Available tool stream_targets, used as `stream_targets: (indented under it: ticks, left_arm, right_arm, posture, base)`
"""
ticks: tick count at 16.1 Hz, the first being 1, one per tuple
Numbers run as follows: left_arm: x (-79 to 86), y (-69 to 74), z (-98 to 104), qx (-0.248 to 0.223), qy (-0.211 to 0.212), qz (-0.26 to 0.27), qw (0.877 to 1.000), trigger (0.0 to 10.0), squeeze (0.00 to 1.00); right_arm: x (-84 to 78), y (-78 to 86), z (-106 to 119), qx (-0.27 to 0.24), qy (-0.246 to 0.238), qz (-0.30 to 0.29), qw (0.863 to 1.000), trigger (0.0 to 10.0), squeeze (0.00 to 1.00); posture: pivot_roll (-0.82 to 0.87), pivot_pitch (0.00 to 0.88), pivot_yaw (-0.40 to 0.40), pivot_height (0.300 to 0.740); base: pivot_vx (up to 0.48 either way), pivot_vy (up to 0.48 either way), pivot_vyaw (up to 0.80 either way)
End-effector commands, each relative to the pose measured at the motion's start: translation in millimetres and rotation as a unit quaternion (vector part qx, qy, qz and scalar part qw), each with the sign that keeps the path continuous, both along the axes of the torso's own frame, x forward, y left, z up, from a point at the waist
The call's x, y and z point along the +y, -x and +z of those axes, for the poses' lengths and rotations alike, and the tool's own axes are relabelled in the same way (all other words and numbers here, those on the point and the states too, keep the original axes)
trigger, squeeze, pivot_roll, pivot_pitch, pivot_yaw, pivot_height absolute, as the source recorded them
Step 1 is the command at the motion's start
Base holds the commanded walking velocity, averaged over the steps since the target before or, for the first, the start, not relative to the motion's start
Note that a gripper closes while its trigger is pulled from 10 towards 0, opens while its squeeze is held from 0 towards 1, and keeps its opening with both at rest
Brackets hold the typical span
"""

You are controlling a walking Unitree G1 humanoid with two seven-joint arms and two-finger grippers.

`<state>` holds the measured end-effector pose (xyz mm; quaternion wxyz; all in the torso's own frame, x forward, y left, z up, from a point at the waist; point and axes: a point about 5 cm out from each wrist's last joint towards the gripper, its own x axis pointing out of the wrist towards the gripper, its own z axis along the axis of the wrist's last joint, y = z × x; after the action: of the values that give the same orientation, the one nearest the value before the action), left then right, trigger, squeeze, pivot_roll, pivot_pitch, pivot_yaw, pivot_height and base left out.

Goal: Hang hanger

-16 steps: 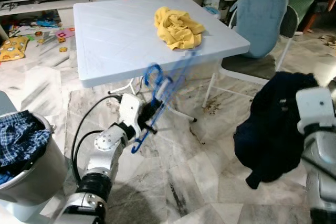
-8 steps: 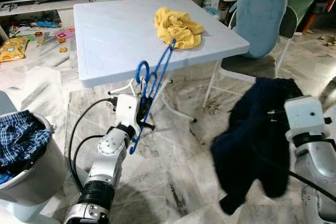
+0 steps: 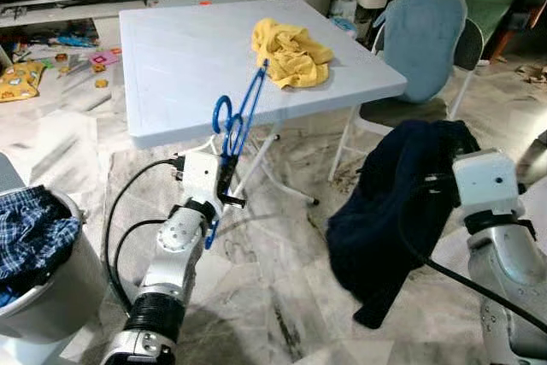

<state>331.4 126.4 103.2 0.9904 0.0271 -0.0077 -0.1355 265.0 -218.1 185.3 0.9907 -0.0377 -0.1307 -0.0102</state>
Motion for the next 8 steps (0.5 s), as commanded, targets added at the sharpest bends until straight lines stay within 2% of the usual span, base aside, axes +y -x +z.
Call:
stream_targets:
  ticks: [1, 7, 8]
  left_arm:
    - [-0.9, -4.4, 10.9, -0.019, -0.001, 0.003, 1.0, 10.0, 0.0]
    - [-1.2, -5.7, 12.0, -0.019, -0.002, 0.006, 1.0, 10.0, 0.0]
    - [-1.3, -6.5, 12.4, -0.019, -0.002, 0.007, 1.0, 10.0, 0.0]
  right_arm:
    - [3.9, -1.4, 12.6, -0.026, 0.001, 0.007, 1.0, 10.0, 0.0]
    - [12.6, -6.1, 12.8, -0.026, 0.004, 0.021, 0.999, 10.0, 0.0]
    - [13.4, -6.9, 13.1, -0.026, 0.005, 0.023, 0.999, 10.0, 0.0]
  posture:
    - [0.07, 0.0, -0.056, 0.74]
    - [0.07, 0.0, -0.05, 0.74]
    - [0.07, 0.0, -0.051, 0.74]
  base:
    - [0.379, 0.0, 0.0]
    - [0.426, 0.0, 0.0]
    - [0.45, 0.0, 0.44]
